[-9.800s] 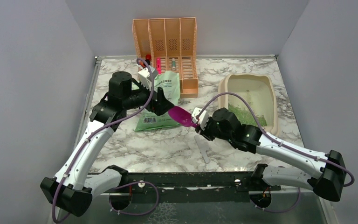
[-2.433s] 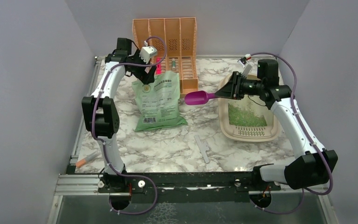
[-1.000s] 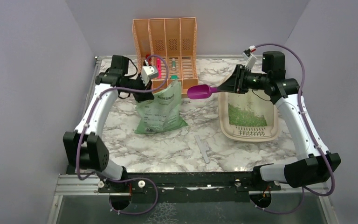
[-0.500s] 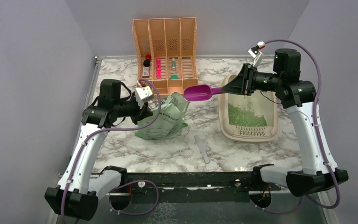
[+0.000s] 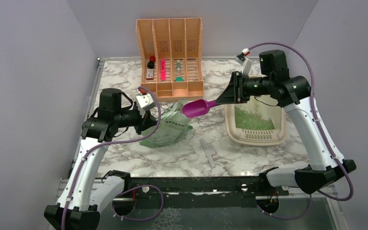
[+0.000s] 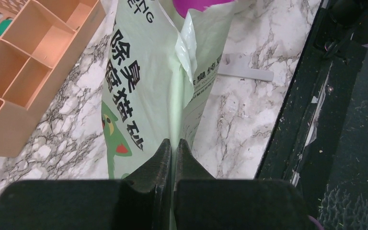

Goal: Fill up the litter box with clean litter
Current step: 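Scoop the cat litter from the cat litter bag.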

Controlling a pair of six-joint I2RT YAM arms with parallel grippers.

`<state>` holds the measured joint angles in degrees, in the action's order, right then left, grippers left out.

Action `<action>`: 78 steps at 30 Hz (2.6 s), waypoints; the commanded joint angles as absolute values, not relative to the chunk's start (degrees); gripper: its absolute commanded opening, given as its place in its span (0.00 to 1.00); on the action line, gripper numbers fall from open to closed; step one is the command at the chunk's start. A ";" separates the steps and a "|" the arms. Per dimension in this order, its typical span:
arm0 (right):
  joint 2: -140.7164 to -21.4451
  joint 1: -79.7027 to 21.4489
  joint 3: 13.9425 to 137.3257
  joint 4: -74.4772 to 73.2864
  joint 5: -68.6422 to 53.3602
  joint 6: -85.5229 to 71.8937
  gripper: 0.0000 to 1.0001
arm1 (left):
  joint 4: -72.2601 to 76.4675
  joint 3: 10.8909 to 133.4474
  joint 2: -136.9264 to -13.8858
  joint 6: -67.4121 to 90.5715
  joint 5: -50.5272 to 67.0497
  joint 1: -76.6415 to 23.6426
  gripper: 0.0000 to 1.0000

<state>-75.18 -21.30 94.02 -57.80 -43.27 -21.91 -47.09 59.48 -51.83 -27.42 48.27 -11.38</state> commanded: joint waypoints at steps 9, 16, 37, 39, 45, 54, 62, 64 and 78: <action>-84.38 -22.24 102.45 -67.41 -33.94 -18.56 0.01 | -41.26 59.77 -48.35 -25.86 54.92 -11.70 0.00; -90.36 -28.26 108.34 -69.79 -26.31 -19.51 0.01 | -41.45 59.81 -49.21 -24.23 53.26 -12.09 0.04; -100.11 -38.79 112.41 -69.88 -19.73 -20.05 0.01 | -47.95 63.06 -59.98 -23.25 34.84 -20.26 0.64; -100.09 -38.89 111.20 -68.23 -21.76 -20.02 0.01 | -48.04 62.86 -61.01 -22.19 32.32 -21.15 0.43; -102.41 -39.01 108.18 -66.85 -20.56 -18.82 0.01 | -48.05 62.52 -61.40 -20.75 30.11 -22.48 0.00; -107.00 -39.07 114.58 -71.63 -4.82 -19.42 0.01 | -47.39 59.78 -59.13 -19.66 26.31 -22.94 0.00; -111.28 -40.12 106.44 -64.60 -13.62 -17.90 0.01 | -47.45 60.40 -66.08 -21.72 20.94 -25.39 0.00; -112.32 -40.12 105.37 -62.45 -16.56 -18.05 0.01 | -47.53 60.93 -66.54 -24.17 19.65 -25.74 0.00; -111.25 -37.63 117.86 -67.39 -13.23 -15.64 0.01 | -48.32 64.28 -59.74 -26.55 25.30 -25.84 0.00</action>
